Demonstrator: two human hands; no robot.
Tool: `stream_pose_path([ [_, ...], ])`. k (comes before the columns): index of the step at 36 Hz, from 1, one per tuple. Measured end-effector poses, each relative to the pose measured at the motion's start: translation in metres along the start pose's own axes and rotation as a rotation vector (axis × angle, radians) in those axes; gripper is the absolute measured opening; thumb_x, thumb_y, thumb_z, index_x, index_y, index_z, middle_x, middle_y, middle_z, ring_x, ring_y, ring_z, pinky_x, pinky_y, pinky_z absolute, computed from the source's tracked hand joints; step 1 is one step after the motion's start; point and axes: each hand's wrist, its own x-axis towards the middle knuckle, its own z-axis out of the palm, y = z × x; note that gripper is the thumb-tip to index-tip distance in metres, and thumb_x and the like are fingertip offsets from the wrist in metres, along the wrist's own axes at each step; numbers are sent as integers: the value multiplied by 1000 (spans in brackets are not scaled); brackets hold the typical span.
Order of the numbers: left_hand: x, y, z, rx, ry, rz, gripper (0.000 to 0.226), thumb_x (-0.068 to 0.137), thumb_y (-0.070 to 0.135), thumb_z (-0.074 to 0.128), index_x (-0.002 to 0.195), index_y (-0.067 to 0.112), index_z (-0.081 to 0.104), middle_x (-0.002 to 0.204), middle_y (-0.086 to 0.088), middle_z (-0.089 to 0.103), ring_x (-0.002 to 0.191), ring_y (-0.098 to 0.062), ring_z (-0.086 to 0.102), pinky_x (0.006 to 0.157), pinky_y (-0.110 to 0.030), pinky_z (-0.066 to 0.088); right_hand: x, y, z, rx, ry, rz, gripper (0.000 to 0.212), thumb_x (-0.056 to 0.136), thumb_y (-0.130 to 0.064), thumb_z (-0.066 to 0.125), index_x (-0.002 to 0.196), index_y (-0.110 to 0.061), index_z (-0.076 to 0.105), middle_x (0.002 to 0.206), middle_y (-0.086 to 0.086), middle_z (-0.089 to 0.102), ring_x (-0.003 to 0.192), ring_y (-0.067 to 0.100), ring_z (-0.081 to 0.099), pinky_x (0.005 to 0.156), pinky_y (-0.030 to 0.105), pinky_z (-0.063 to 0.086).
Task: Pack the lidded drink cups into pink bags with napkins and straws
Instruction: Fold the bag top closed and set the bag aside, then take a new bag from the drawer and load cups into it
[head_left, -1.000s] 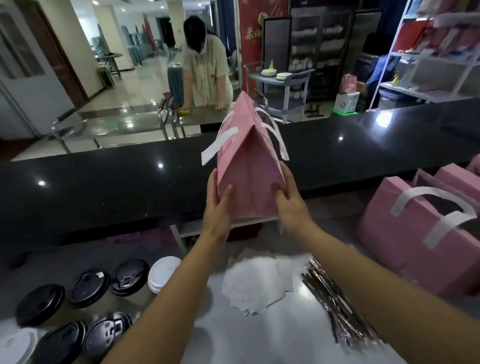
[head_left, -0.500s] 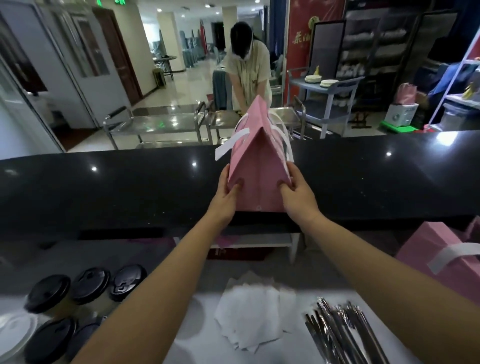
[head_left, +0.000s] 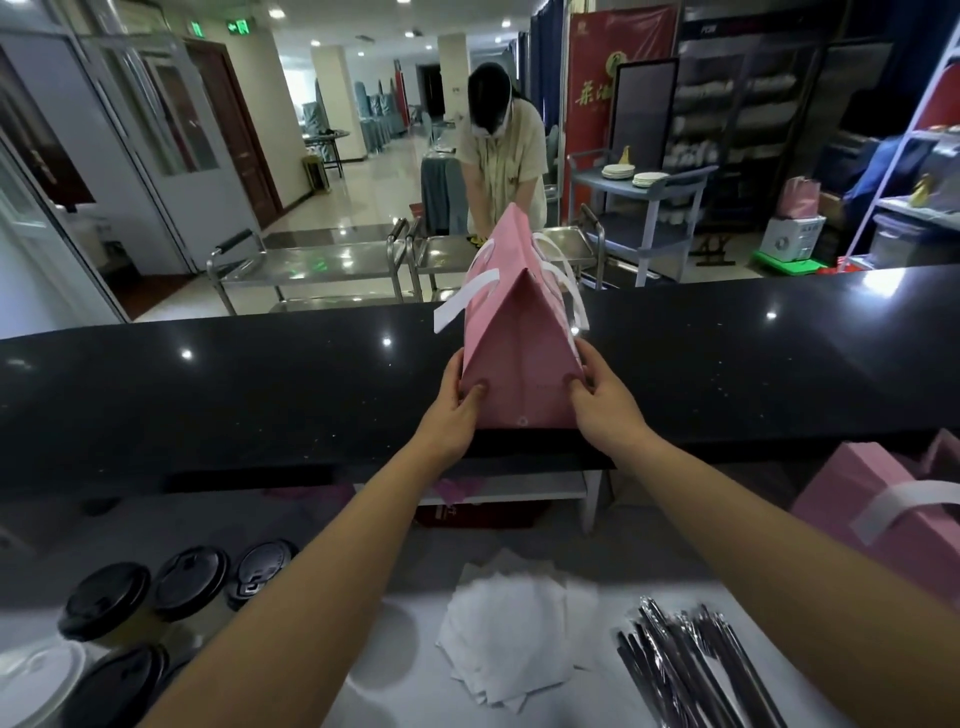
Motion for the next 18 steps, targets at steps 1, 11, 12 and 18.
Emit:
stream_pose_path([
  [1, -1, 0, 0, 6, -1, -5, 59, 104, 43, 41, 155, 40, 11, 138, 9, 46, 121, -13, 48, 96, -28, 38, -2, -2, 0, -9, -3, 6, 51, 102, -31, 44, 146, -51, 30, 127, -10, 62, 110, 13, 63, 95, 36, 53],
  [11, -64, 7, -22, 265, 9, -1, 85, 94, 48, 60, 156, 41, 3, 164, 0, 16, 148, -18, 22, 117, -39, 28, -72, -27, -13, -343, 73, -149, 76, 90, -44, 60, 154, -40, 19, 155, -4, 33, 139, 18, 36, 110, 44, 37],
  [12, -79, 3, -27, 307, 17, 11, 85, 92, 48, 61, 155, 44, 3, 165, 2, 15, 149, -18, 21, 119, -42, 26, -82, -26, -11, -384, 65, -162, 77, 88, -47, 61, 153, -40, 19, 159, -1, 29, 145, 21, 29, 113, 50, 34],
  [18, -185, -28, -38, 580, 66, 35, 87, 90, 39, 66, 149, 58, 5, 165, 8, 13, 152, -10, 7, 122, -41, 20, -163, -27, 15, -367, -98, -237, 69, 92, -41, 63, 151, -40, 30, 164, -7, 17, 151, 15, 12, 121, 47, 23],
])
